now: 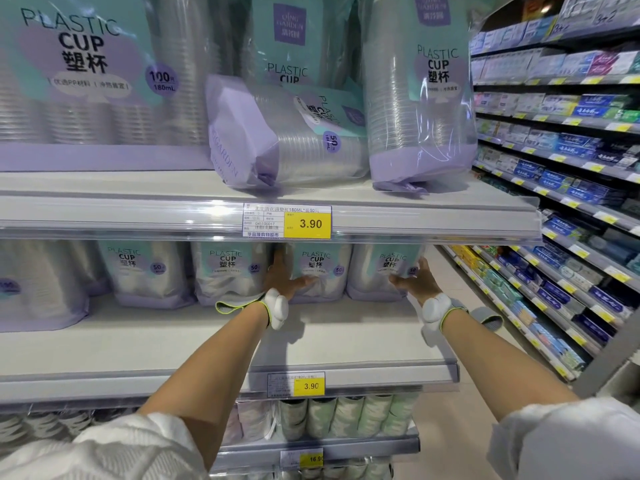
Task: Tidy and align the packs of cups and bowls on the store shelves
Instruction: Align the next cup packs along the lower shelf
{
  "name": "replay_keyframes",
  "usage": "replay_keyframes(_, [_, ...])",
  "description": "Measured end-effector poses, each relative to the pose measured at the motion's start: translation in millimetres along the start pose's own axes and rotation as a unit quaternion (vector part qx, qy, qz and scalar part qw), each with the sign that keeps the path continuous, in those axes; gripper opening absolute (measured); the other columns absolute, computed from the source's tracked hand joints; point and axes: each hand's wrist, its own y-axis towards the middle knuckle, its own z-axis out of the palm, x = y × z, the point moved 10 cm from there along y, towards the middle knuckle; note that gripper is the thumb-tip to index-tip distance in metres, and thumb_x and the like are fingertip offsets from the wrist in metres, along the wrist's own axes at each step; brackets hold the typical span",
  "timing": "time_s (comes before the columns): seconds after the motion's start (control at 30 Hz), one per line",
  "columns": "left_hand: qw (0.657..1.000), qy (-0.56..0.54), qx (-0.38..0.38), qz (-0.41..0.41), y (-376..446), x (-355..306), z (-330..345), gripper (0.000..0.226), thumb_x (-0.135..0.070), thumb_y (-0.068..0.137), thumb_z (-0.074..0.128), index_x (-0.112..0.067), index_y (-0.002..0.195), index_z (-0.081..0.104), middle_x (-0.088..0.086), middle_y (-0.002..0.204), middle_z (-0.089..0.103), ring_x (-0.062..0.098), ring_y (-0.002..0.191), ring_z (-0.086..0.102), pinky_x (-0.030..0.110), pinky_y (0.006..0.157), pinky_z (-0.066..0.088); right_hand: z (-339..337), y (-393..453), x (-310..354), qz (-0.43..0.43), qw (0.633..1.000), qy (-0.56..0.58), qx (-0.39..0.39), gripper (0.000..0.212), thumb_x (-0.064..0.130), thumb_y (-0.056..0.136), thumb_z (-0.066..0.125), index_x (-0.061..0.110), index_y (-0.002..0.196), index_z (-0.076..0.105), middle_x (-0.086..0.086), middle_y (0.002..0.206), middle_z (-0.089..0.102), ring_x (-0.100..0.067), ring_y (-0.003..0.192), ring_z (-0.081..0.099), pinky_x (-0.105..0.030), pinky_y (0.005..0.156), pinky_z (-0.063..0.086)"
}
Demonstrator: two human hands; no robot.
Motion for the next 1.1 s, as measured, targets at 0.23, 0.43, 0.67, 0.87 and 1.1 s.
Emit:
replay_keyframes(0.23, [0.998, 0.029, 0.033, -0.05, -5, 11, 9, 0.094, -0.041, 0.08, 0.075, -0.001, 0.148, 0.025, 0.014, 0.151, 0.037, 0.031, 0.139, 0.037, 0.033, 0.108, 0.031, -7, 1, -3, 0.019, 0.999, 0.03, -0.022, 0.09, 0.003, 0.076, 0.076, 0.008, 0.147, 0.021, -0.02, 0.135, 0.05, -0.035, 0.123, 0.051, -0.038, 0.099, 0.043])
replay_keyframes(0.43, [0.997, 0.015, 0.02, -0.067, -11, 2, 5, 0.114, -0.057, 0.056, 0.069, 0.001, 0.145, 0.028, 0.017, 0.147, 0.041, 0.032, 0.137, 0.04, 0.036, 0.108, 0.036, -13, 0, -5, 0.044, 0.998, 0.024, -0.028, 0.097, 0.01, 0.076, 0.079, 0.009, 0.149, 0.015, -0.021, 0.141, 0.046, -0.034, 0.127, 0.048, -0.036, 0.099, 0.04])
replay_keyframes(0.67, [0.994, 0.091, -0.016, -0.06, -13, -3, 3, 0.091, -0.038, 0.082, 0.072, 0.003, 0.146, 0.021, 0.023, 0.144, 0.04, 0.037, 0.134, 0.039, 0.04, 0.099, 0.038, -16, -4, -3, 0.055, 0.998, 0.003, -0.034, 0.096, 0.01, 0.079, 0.076, 0.006, 0.15, 0.012, -0.022, 0.142, 0.044, -0.031, 0.114, 0.053, -0.033, 0.093, 0.04])
replay_keyframes(0.87, [0.985, 0.165, 0.013, -0.043, -10, -1, -6, 0.087, -0.043, 0.086, 0.066, -0.001, 0.148, 0.02, 0.022, 0.143, 0.042, 0.038, 0.132, 0.044, 0.043, 0.098, 0.042, -24, -13, -11, 0.096, 0.994, -0.027, -0.043, 0.091, 0.019, 0.079, 0.076, 0.012, 0.148, 0.018, -0.019, 0.146, 0.039, -0.033, 0.125, 0.047, -0.042, 0.106, 0.041])
replay_keyframes(1.1, [0.977, 0.201, -0.014, -0.073, -24, -5, -17, 0.074, -0.041, 0.087, 0.064, -0.006, 0.143, 0.03, 0.019, 0.14, 0.045, 0.037, 0.126, 0.051, 0.042, 0.093, 0.045, -28, -30, -14, 0.111, 0.992, 0.004, -0.056, 0.076, 0.013, 0.079, 0.076, 0.008, 0.14, 0.03, -0.017, 0.142, 0.044, -0.03, 0.122, 0.051, -0.035, 0.094, 0.046])
